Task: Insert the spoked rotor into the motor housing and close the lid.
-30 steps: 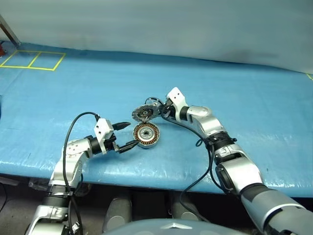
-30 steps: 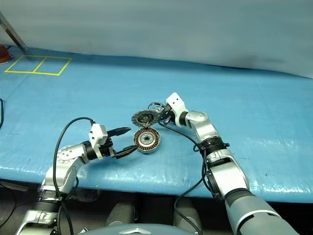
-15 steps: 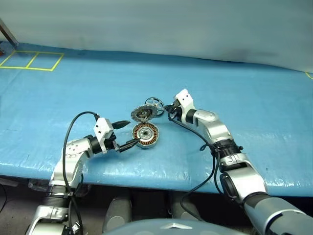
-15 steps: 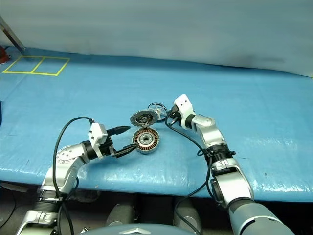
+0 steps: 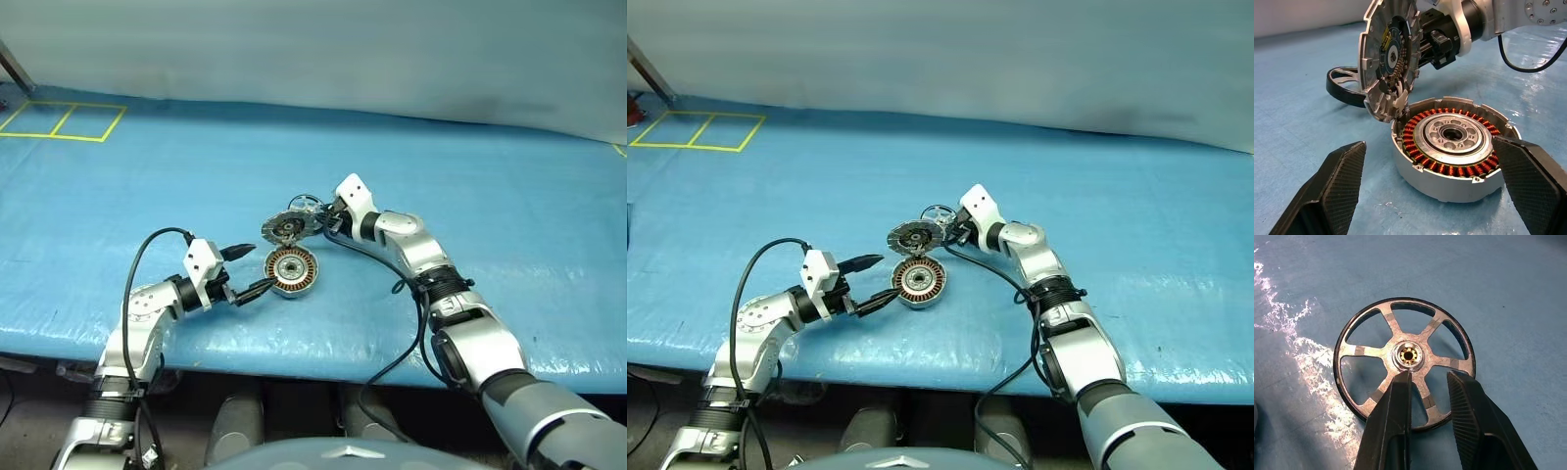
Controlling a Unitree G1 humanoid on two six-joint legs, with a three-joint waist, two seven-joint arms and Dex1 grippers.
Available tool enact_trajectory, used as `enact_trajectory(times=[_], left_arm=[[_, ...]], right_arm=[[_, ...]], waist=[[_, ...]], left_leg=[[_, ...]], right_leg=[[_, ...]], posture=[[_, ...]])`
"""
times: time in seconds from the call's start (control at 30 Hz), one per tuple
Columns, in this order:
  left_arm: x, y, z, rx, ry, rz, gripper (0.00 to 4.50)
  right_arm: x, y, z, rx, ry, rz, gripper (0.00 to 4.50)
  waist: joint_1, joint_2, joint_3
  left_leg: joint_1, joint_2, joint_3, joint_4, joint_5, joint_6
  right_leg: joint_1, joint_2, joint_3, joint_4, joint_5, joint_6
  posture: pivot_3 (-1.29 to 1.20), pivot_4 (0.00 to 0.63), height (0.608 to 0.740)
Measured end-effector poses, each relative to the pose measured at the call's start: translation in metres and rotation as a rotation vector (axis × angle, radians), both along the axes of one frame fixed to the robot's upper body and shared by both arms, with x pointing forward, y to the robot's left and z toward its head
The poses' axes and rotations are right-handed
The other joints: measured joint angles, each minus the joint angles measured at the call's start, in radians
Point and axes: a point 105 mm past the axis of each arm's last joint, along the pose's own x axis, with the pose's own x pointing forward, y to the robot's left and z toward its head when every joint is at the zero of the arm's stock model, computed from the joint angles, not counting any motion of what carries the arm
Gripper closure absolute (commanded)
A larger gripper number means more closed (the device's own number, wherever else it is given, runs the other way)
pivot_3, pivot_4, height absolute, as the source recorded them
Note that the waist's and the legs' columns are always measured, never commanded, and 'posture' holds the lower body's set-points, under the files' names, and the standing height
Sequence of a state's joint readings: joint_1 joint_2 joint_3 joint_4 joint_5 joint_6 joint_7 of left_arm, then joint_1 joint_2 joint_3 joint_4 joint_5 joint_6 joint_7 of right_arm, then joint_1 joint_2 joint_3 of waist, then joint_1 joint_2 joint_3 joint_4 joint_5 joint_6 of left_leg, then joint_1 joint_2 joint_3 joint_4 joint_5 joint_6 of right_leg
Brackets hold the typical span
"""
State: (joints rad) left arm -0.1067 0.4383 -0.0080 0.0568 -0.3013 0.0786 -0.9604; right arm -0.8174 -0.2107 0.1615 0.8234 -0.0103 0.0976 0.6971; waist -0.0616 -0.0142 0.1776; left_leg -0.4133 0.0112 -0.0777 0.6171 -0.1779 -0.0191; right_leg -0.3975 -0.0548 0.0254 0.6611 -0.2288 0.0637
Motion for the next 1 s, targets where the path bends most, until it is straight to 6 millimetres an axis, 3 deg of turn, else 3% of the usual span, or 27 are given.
enact_trajectory(times=[1.0], left_arm=[[0.0002,0.0038,-0.0004,-0.002,0.001,0.031,0.00]], right_arm=[[-0.0052,0.0014,-0.0076,0.007,0.062,0.062,3.29]], waist=[[-0.001,0.000,0.000]], left_leg=[[0.001,0.000,0.000,-0.002,0.000,0.000]], right_leg=[[0.000,0.000,0.000,0.000,-0.002,-0.004]], posture=[[0.00,0.150,0.740]])
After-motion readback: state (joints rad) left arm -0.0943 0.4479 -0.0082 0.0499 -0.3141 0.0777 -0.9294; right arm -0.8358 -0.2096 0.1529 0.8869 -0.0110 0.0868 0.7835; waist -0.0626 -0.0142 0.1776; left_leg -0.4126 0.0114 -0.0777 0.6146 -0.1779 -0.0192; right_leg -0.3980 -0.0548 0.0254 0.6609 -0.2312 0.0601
